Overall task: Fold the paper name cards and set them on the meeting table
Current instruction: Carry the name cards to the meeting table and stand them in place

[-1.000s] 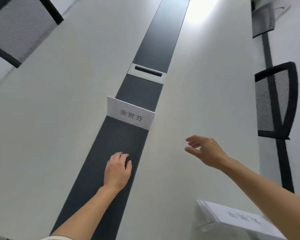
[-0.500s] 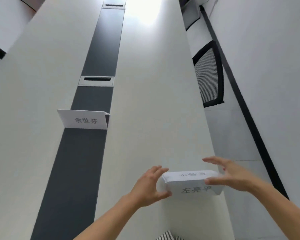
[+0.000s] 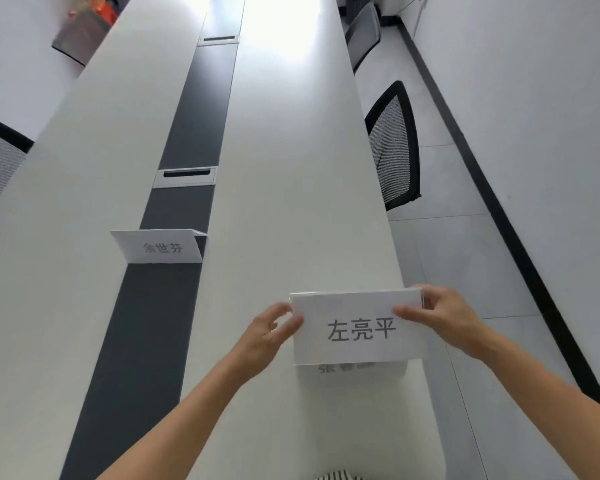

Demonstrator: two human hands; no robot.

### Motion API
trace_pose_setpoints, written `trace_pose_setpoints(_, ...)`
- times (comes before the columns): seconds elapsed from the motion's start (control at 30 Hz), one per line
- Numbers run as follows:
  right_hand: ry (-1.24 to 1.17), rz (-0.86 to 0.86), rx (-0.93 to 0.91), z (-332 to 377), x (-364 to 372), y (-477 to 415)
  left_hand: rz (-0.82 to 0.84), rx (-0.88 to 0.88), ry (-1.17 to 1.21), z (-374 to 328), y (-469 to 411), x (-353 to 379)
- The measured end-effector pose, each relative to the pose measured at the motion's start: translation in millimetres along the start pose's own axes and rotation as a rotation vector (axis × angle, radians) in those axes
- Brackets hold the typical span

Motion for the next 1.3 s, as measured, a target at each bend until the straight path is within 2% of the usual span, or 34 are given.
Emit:
trace_pose_setpoints(0.1,-0.091,-0.013,0.024,23.1,3.6,-6.2,-0.165,-0.032,0.285,-22.2,2.7,-4.9)
trace_pose_setpoints(0.23,-0.102,0.046,0.107,19.5,19.6,-19.1,-0.272,-0.136,0.539,-23.6,19.4,-4.6)
trace_pose_setpoints(0.37,-0.11,0.085,0.11,-10.3,23.3,-18.1,-0.337,-0.234,0.623,-3.4,52.0,-5.2)
trace_pose_setpoints(0.57,0.254,0.14,0.119,-90.3,25.7,-15.8,-0.503,-0.329,0.798,24.9,109.5,-5.6)
trace_pose_setpoints(0.8,0.337,0.076,0.053,-104.8,23.9,-36.7,-0.728,-0.375,0.892,38.2,159.7,18.0)
trace_pose_setpoints(0.97,0.263,0.064,-0.091,-63.7,18.3,-19.1,-0.833,-0.323,0.958,39.6,196.2,29.7)
trace_pose_setpoints(1.13,0.02,0.051,-0.216,-0.1,21.9,8.8,-0.988,-0.229,1.035,36.6,243.1,31.6)
trace_pose_setpoints(1.3,-0.167,0.16,-0.232,47.2,68.6,37.8,-1.099,-0.083,1.061,25.4,303.8,21.0)
Point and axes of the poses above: each hand's wrist, its own y-axis away from the middle knuckle, its own x-axis out of the palm, z = x × y, the point moved 6 cm from there along -y, towards the middle knuckle, and after that the axes turned 12 degrees about x, right-handed, at the moved point
